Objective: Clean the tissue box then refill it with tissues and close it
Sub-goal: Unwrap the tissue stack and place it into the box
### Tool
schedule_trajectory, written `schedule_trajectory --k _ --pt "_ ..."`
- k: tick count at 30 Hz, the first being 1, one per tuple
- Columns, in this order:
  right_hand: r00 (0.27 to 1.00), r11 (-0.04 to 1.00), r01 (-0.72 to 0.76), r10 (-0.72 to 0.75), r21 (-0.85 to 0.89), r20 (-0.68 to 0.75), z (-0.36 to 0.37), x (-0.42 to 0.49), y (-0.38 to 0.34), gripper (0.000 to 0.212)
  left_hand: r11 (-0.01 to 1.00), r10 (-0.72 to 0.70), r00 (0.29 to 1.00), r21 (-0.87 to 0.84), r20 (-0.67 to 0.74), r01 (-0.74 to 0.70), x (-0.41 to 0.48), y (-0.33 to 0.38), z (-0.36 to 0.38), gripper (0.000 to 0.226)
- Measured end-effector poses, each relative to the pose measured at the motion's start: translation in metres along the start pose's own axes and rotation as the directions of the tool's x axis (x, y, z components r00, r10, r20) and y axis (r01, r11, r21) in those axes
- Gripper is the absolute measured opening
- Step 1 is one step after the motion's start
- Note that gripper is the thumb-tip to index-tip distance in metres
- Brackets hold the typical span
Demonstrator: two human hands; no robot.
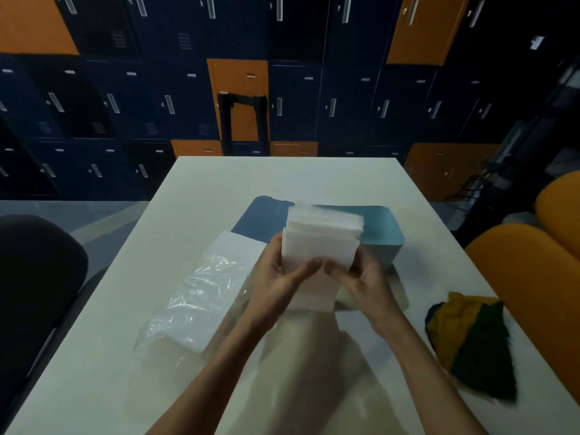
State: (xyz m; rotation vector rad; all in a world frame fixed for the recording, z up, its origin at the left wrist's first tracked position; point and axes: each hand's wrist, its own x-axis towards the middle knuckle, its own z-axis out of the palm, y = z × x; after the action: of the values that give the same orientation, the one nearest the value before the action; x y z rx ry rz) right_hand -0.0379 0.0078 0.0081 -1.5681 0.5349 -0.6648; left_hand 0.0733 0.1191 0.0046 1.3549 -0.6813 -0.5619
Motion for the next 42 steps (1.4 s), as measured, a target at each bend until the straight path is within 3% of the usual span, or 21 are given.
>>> schedule_trajectory --k 8,15,19,22,25,28,30,34,37,39,42 --pt "1.0 0.999 -0.028 0.028 0.034 0.001 0.001 -0.007 0.005 0.043 1.0 0.021 0.998 -0.014 -0.065 -0.022 -0.007 -0.012 0.002 0.075" --pt "0.998 0.998 0.058 -0.058 -0.009 0.02 0.009 -0.002 0.001 0.046 0.997 0.057 0.998 -0.041 -0.023 -0.058 -0.003 -0.013 0.0 0.053" --pt "0.999 0.994 0.047 -0.047 -0.102 0.009 0.004 0.003 -0.019 0.043 0.994 0.071 0.997 0.084 0.006 -0.072 0.001 -0.013 -0.006 0.043" --pt "0.994 0.964 0.091 -0.073 -0.25 0.081 -0.017 0.021 -0.059 0.048 0.949 0.141 0.982 0.264 0.126 -0.17 0.011 0.003 -0.012 0.029" --pt "0.976 0.851 0.094 0.025 -0.518 0.218 -0.03 0.039 -0.096 0.06 0.911 0.163 0.957 0.337 0.241 -0.24 0.026 0.029 -0.011 0.027" --pt "0.97 0.719 0.138 0.042 -0.681 0.24 -0.033 0.051 -0.125 0.032 0.891 0.105 0.936 0.386 0.336 -0.238 0.043 0.057 -0.01 0.028" --pt "0.98 0.744 0.131 0.001 -0.655 0.198 -0.038 0.057 -0.139 0.02 0.91 0.022 0.931 0.378 0.364 -0.169 0.054 0.07 -0.013 0.024" --pt "0.999 0.875 0.027 -0.042 -0.483 -0.019 -0.063 0.071 -0.156 0.015 0.931 -0.103 0.945 0.366 0.31 -0.019 0.074 0.078 -0.025 0.027" --pt "0.983 0.932 -0.082 0.018 -0.354 -0.181 -0.081 0.089 -0.144 0.019 0.98 -0.164 0.964 0.147 0.208 0.135 0.089 0.072 -0.029 0.023" --pt "0.967 0.92 -0.19 0.114 -0.342 -0.23 -0.088 0.101 -0.125 0.019 0.978 -0.199 0.97 0.092 0.141 0.187 0.101 0.068 -0.024 0.027" --pt "0.94 0.85 -0.306 0.197 -0.429 -0.28 -0.096 0.116 -0.085 0.015 0.945 -0.27 0.962 0.202 0.042 0.256 0.119 0.058 -0.005 0.038"
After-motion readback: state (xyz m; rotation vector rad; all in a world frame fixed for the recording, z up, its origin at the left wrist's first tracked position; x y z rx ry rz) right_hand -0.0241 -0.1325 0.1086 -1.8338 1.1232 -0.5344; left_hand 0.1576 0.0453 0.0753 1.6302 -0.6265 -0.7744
